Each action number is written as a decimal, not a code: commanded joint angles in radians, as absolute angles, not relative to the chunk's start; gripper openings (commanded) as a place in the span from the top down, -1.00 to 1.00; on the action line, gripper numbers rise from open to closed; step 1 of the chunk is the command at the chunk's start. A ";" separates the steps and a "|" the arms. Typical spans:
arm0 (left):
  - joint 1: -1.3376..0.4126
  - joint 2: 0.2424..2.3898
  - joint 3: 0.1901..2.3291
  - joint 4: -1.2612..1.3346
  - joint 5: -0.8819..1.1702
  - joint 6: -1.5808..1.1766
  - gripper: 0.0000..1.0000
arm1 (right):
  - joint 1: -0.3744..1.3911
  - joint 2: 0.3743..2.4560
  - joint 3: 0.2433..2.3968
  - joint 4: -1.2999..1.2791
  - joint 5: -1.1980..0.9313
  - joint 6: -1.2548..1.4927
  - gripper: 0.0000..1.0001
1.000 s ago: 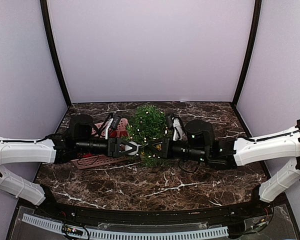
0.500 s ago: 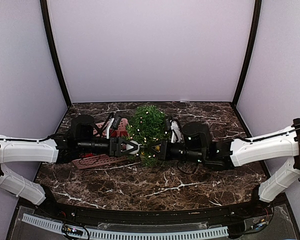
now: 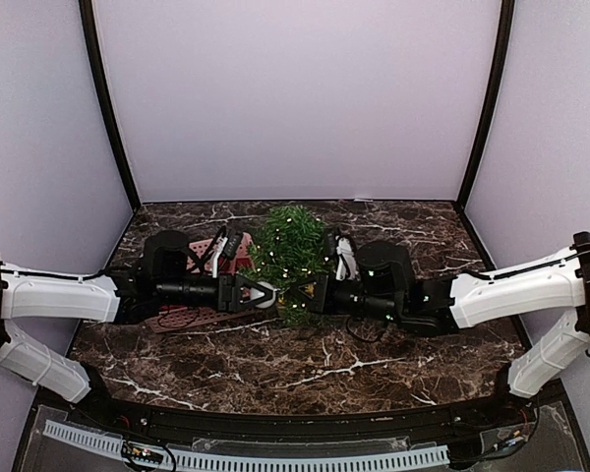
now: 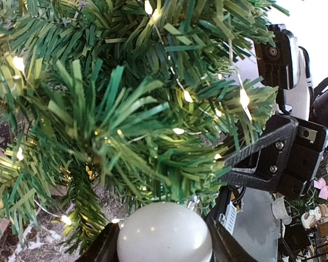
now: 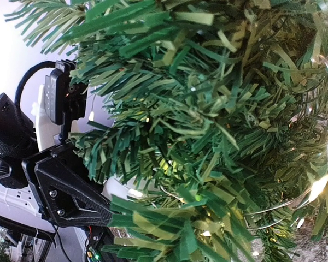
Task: Decorate the small christmas tree
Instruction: Hang the ornament ball on the branch.
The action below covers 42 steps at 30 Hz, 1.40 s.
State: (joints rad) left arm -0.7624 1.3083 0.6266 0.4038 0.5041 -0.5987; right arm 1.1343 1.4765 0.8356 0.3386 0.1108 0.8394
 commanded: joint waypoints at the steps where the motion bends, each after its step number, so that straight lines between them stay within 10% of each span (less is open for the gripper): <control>1: -0.763 1.313 0.608 0.448 0.479 -0.590 0.27 | 1.143 1.490 0.841 0.385 0.145 0.849 1.00; 13: -0.763 1.334 0.612 0.489 0.483 -0.587 0.21 | 1.143 1.508 0.844 0.390 0.150 0.854 1.00; 27: -0.763 1.289 0.562 0.467 0.465 -0.598 -0.42 | 1.144 1.487 0.833 0.407 0.164 0.862 1.00; 42: -0.763 1.348 0.568 0.572 0.570 -0.611 -0.47 | 1.143 1.479 0.829 0.419 0.167 0.866 1.00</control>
State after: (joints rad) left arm -0.7624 1.3296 0.5713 0.5060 0.5182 -0.6029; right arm 1.1351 1.5009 0.8352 0.3729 0.1513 0.8558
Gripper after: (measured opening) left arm 0.732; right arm 0.006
